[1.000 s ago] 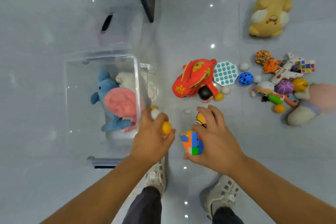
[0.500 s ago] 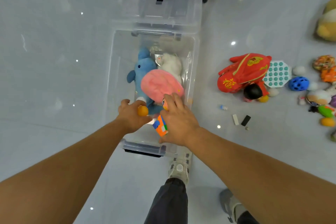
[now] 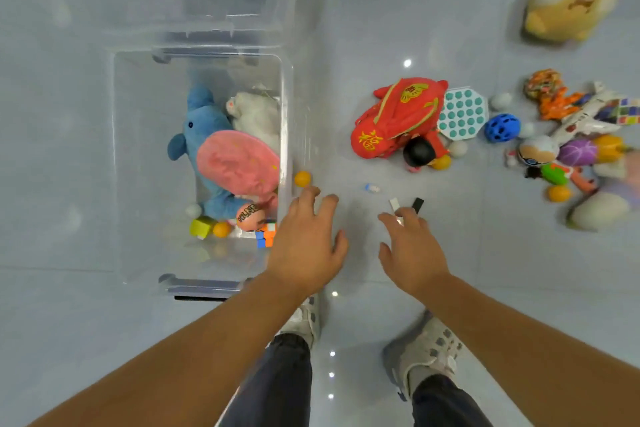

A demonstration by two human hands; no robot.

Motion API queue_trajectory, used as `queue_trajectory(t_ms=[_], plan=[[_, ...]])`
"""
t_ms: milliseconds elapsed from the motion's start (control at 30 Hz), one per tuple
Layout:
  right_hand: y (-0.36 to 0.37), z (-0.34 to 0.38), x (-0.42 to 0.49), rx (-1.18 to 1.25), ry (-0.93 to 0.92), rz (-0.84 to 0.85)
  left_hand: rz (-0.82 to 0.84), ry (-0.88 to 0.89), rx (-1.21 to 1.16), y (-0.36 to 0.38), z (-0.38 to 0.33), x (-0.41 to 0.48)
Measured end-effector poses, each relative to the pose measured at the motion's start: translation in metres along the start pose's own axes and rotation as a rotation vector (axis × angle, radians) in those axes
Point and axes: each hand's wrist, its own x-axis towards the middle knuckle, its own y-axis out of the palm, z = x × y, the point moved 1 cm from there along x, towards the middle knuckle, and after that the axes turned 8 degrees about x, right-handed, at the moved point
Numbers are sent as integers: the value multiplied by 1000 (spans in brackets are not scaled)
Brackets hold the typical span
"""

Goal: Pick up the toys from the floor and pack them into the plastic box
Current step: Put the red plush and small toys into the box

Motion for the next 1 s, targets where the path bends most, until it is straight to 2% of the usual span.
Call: queue_trajectory(t_ms=[100, 200, 333, 500, 667, 867, 1000], plan=[[11, -55, 17, 40, 207, 48, 150, -165, 97, 64, -9, 28], [34, -91, 47, 98, 289, 4, 178, -345, 157, 116, 12, 69], [72, -111, 86, 195, 330, -114, 63, -355, 310, 155, 42, 110], [103, -103, 110, 185, 338, -281, 44, -402, 248, 179, 45, 121], [114, -105, 125, 123, 332, -418, -42, -289, 345, 197, 28, 119], [112, -132, 126, 123, 206, -473, -60, -110, 292, 209, -12, 131], [103, -151, 122, 158, 184, -493, -29, -30, 384, 212, -28, 137]])
